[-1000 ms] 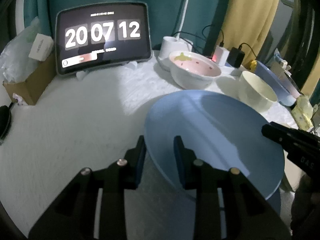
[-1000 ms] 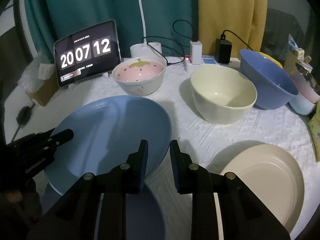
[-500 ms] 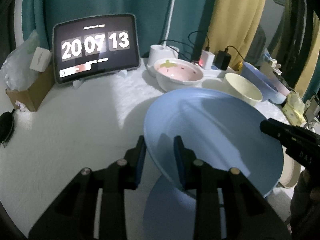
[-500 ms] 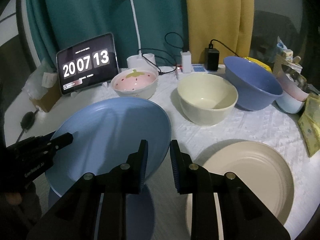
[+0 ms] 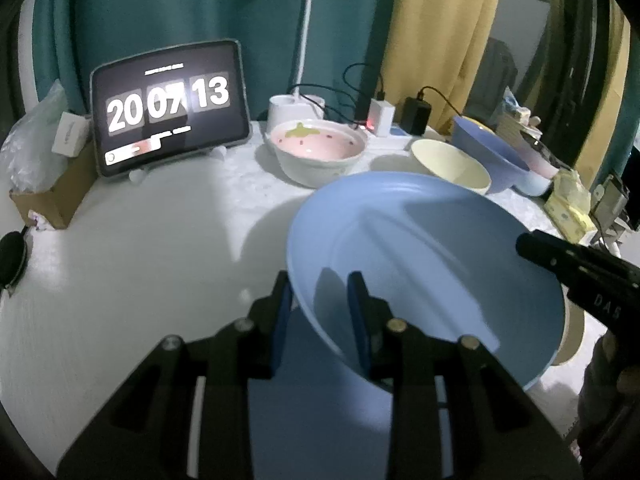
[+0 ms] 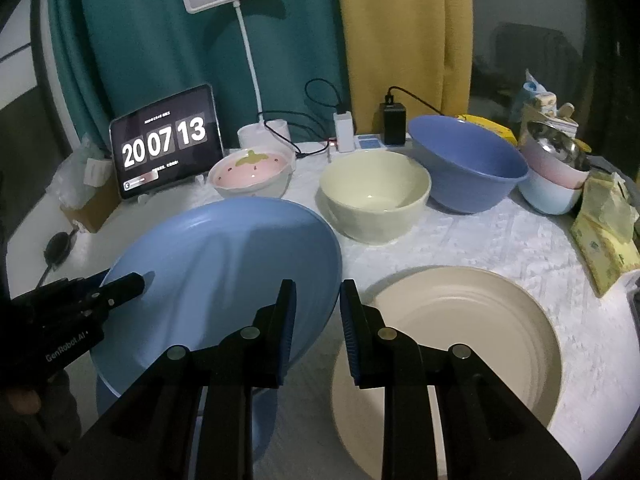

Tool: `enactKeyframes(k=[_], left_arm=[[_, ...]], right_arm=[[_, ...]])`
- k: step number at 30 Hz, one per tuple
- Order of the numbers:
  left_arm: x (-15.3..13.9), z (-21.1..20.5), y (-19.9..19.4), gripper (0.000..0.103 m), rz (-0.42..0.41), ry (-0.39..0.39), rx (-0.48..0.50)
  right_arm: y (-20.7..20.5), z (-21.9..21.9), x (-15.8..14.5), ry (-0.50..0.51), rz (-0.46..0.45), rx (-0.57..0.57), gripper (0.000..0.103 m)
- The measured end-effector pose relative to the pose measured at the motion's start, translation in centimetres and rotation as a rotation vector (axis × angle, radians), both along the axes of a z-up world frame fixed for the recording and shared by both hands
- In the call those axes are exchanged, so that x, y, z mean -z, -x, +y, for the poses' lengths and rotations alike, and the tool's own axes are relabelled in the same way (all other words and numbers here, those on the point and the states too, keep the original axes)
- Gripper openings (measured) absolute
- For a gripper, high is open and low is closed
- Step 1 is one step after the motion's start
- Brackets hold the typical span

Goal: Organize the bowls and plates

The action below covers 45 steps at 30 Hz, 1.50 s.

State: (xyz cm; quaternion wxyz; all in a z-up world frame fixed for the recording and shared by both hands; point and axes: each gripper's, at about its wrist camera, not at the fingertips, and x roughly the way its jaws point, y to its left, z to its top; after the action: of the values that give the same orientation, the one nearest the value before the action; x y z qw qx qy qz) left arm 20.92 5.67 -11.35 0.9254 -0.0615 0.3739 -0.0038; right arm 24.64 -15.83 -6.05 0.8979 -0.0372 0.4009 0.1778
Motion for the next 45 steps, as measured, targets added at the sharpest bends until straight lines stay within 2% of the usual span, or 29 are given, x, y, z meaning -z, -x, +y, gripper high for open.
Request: enactKeyframes(k=[21,45], left_arm=[[-0.5,-5.2,0.8,0.029,0.001,-0.047,0.063],[-0.7,-12.9,-0.3,0.031,0.019,-0.103,0.164]], right_arm=[[1.9,-5.4,-0.8,-0.039,-0.023,0.058,0.025],[2.4,-13.2,-0.6,-0.074,-0.036,0.153,0.025]])
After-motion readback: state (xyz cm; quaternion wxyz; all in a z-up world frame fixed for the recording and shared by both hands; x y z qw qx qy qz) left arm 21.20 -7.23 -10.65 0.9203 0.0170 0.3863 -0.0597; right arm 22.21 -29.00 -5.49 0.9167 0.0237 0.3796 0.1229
